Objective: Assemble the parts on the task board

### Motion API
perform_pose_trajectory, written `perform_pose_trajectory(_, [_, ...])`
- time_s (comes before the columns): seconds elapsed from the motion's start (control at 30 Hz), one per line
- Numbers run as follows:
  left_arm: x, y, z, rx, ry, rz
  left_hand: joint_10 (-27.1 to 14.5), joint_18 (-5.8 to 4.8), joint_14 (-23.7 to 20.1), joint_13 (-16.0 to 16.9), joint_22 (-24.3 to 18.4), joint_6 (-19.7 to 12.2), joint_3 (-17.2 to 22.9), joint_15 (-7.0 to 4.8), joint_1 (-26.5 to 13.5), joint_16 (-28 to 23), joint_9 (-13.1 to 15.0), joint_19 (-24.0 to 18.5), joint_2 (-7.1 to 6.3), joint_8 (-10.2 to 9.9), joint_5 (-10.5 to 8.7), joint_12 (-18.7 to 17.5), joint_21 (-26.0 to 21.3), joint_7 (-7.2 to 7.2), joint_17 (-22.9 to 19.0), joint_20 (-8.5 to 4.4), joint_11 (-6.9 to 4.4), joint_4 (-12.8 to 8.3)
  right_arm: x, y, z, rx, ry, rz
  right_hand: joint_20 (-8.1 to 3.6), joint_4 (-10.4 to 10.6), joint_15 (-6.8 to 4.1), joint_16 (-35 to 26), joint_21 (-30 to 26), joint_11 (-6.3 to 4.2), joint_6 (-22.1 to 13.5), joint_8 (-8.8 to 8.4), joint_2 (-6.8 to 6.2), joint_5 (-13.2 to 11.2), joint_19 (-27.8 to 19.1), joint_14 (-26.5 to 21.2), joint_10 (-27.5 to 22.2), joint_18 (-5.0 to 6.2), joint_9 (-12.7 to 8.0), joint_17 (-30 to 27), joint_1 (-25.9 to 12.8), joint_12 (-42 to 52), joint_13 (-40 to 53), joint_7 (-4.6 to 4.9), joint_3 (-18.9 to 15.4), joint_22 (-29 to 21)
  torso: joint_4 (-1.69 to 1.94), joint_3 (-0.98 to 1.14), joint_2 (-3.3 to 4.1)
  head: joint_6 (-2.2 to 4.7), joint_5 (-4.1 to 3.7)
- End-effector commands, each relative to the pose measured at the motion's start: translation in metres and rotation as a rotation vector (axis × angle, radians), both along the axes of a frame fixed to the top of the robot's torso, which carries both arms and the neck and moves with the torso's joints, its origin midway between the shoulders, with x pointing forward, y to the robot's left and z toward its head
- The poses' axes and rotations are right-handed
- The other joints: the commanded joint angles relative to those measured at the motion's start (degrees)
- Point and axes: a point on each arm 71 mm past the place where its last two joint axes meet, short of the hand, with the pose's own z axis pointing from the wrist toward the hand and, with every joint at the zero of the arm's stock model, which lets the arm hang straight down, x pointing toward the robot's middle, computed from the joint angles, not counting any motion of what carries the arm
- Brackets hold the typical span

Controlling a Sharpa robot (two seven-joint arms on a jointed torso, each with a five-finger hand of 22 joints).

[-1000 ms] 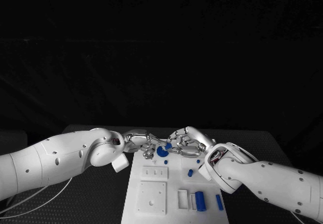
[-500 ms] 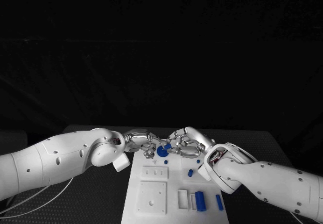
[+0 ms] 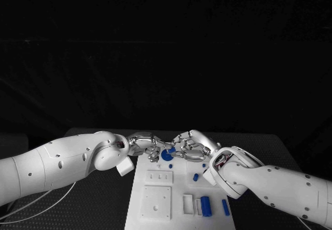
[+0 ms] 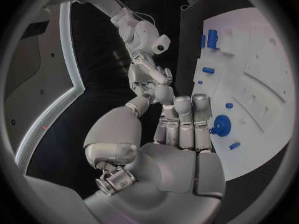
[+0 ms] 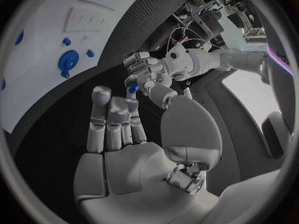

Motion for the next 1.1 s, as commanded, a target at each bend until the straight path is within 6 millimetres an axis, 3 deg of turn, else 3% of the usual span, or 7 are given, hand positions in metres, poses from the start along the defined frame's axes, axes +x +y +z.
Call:
perform_pose_trajectory(0.03, [-0.0004,-0.0026,0.0021,-0.021,0.002,-0.007,-0.2,0.18,-0.1,-0.1,0.2,0.5,-0.1,-0.52,0.4,0.4,0.1,-0.2,-0.22,0.3,-0.14,0.3,0.2,-0.08,0.0,-5.80,-0.45,-0.5,-0.0002,-0.0010,-0.0005,0.002,-0.003,-0.007,-0.25,-0.2,-0.12,-0.2,0.2,-0.08,4.3,0.87,0.41,0.3,0.1,0.2,0.4,0.96,2.3,-0.1,-0.1,-0.2,0.0,1.38,0.2,0.9,-0.02,0.01,0.00,-0.05,0.05])
perform_pose_trajectory(0.23, [-0.0005,-0.0039,0.0024,-0.024,-0.001,-0.007,-0.1,0.11,-0.1,-0.2,0.1,0.6,-0.5,-0.61,0.0,0.4,0.0,-0.2,-1.41,0.4,-0.17,0.3,0.1,-0.16,0.0,-5.84,-0.52,-0.4,-0.0012,0.0013,-0.0010,0.000,0.004,0.001,-0.25,-0.2,-0.12,-0.2,0.2,-0.08,4.3,0.86,0.42,0.3,0.1,0.2,0.4,0.96,2.3,-0.1,-0.1,-0.2,0.0,1.38,0.2,0.9,-0.03,0.00,-0.02,-0.01,0.12])
perform_pose_trajectory(0.67, [-0.0007,-0.0060,0.0022,-0.022,0.001,-0.010,-0.1,0.12,-0.1,-0.2,0.1,0.6,-0.6,-0.65,0.0,0.4,0.0,-0.1,-1.80,0.6,-0.19,0.3,0.0,-0.20,0.0,-5.91,-0.56,-0.2,-0.0010,0.0017,-0.0011,-0.002,0.003,-0.001,-0.26,-0.3,-0.12,-0.2,0.2,-0.09,4.3,0.85,0.44,0.3,0.1,0.2,0.5,0.96,2.3,-0.1,-0.2,-0.2,0.0,1.37,0.3,0.9,0.00,-0.01,0.00,-0.01,0.09])
perform_pose_trajectory(0.93, [-0.0008,-0.0050,0.0022,-0.022,0.002,-0.013,0.0,0.15,0.0,-0.3,0.1,0.9,-0.3,-0.80,1.7,0.4,0.0,0.1,-3.25,1.0,-0.19,0.2,0.0,-0.36,-0.1,-6.10,-0.71,-1.3,-0.0010,0.0013,-0.0009,-0.003,-0.002,-0.008,-0.27,-0.4,-0.13,-0.2,0.1,-0.10,4.3,0.84,0.47,0.3,0.1,0.2,0.5,0.96,2.3,-0.1,-0.3,-0.2,0.0,1.36,0.4,0.9,0.00,-0.02,-0.02,-0.08,0.02])
perform_pose_trajectory(1.1, [-0.0011,-0.0058,0.0022,-0.023,0.002,-0.016,0.0,0.09,0.0,-0.4,0.0,1.1,0.0,-0.84,2.5,0.4,0.0,0.1,-2.89,1.2,0.09,0.2,0.0,-0.41,-0.1,-6.14,-0.76,-1.5,-0.0009,0.0016,-0.0010,-0.004,-0.001,-0.008,-0.28,-0.4,-0.14,-0.2,0.1,-0.10,4.4,0.84,0.48,0.3,0.1,0.2,0.5,0.96,2.3,-0.1,-0.3,-0.3,0.0,1.36,0.4,0.9,0.01,-0.03,0.01,-0.05,0.05])
